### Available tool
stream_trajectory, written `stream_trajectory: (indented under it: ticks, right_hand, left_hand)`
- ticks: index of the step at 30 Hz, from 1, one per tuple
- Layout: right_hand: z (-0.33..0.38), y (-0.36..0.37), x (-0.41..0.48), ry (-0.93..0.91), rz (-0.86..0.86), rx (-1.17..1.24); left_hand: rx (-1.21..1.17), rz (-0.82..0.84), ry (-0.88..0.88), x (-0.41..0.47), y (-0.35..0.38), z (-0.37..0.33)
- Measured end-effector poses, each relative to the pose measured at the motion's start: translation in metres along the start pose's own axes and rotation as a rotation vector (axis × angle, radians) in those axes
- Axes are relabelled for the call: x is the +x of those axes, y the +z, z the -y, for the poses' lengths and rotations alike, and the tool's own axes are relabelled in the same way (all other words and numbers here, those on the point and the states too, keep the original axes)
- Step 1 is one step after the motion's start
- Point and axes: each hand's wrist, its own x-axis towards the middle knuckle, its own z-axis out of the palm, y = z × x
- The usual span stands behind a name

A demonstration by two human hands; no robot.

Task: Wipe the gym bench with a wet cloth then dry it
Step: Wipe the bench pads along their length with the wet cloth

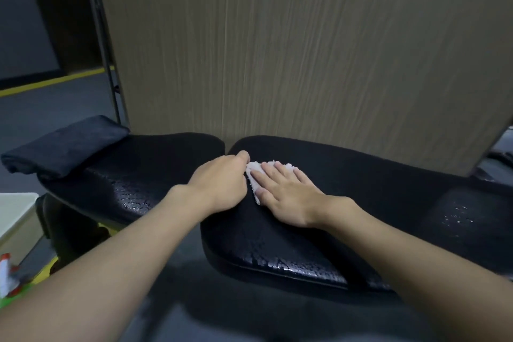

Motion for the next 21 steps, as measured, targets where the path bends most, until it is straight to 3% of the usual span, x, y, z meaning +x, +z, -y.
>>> stream_trajectory:
  ticks: [10, 14, 21]
  right_hand:
    - [-0.029, -0.001, -0.046, 0.111, 0.071, 0.046]
    - [-0.061, -0.006, -0.055, 0.245, 0.043, 0.068]
    - [-0.105, -0.001, -0.095, 0.292, -0.027, 0.084]
  left_hand:
    - [0.015, 0.114, 0.021, 0.005, 0.021, -0.033]
    - [0.1, 0.188, 0.05, 0.008, 0.03, -0.05]
    - [0.055, 0.217, 0.191, 0.023, 0.047, -0.115]
